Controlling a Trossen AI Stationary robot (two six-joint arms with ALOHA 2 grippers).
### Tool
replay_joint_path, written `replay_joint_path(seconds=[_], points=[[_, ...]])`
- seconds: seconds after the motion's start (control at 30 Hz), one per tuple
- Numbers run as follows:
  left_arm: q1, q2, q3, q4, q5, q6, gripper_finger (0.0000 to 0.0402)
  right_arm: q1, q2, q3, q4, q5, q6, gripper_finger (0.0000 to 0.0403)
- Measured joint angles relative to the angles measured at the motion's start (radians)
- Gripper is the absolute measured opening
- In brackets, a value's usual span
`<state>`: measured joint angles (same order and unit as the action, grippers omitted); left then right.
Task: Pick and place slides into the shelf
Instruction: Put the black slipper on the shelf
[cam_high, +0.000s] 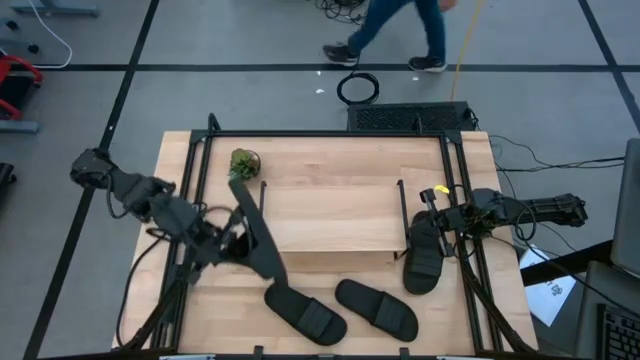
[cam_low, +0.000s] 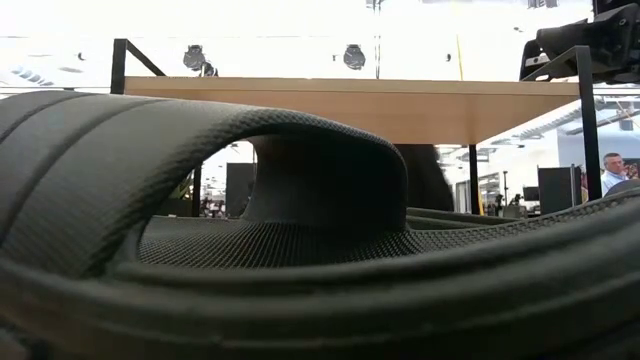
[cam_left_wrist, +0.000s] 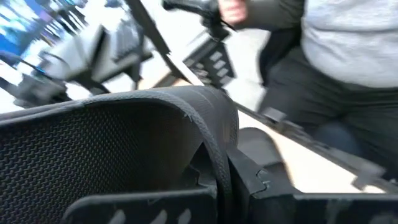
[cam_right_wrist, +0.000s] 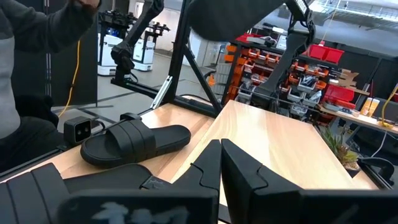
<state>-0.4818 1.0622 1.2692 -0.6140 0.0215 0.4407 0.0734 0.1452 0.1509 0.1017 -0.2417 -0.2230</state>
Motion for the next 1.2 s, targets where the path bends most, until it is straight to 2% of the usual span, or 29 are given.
replay_joint_path(seconds=[0.13, 0.23, 0.33, 0.47, 0.7, 0.93, 1.07, 1.2], points=[[0.110, 0.000, 0.102, -0.036, 0.079, 0.047, 0.0000, 0.000, 0.000, 0.000, 0.000, 0.000, 0.000, 0.0002], [0.194, 0.017, 0.180, -0.086, 0.095, 0.015, 0.0000, 0.000, 0.000, 0.000, 0.000, 0.000, -0.002, 0.0002], [0.271, 0.063, 0.272, -0.164, 0.157, -0.001, 0.0000, 0.000, 0.000, 0.000, 0.000, 0.000, -0.004, 0.0002], [0.354, 0.153, 0.411, -0.265, 0.248, 0.005, 0.0000, 0.000, 0.000, 0.000, 0.000, 0.001, -0.010, 0.0002], [0.475, 0.357, 0.643, -0.537, 0.311, 0.043, 0.0000, 0.000, 0.000, 0.000, 0.000, 0.002, -0.028, 0.0002], [0.567, 0.565, 0.867, -0.835, 0.524, 0.014, 0.0000, 0.000, 0.000, 0.000, 0.000, 0.002, -0.027, 0.0002], [0.614, 0.641, 0.932, -0.942, 0.627, -0.034, 0.0000, 0.000, 0.000, 0.000, 0.000, 0.002, -0.025, 0.0002], [0.646, 0.697, 0.934, -0.955, 0.735, -0.078, 0.0000, 0.000, 0.000, 0.000, 0.000, 0.001, -0.019, 0.0002]])
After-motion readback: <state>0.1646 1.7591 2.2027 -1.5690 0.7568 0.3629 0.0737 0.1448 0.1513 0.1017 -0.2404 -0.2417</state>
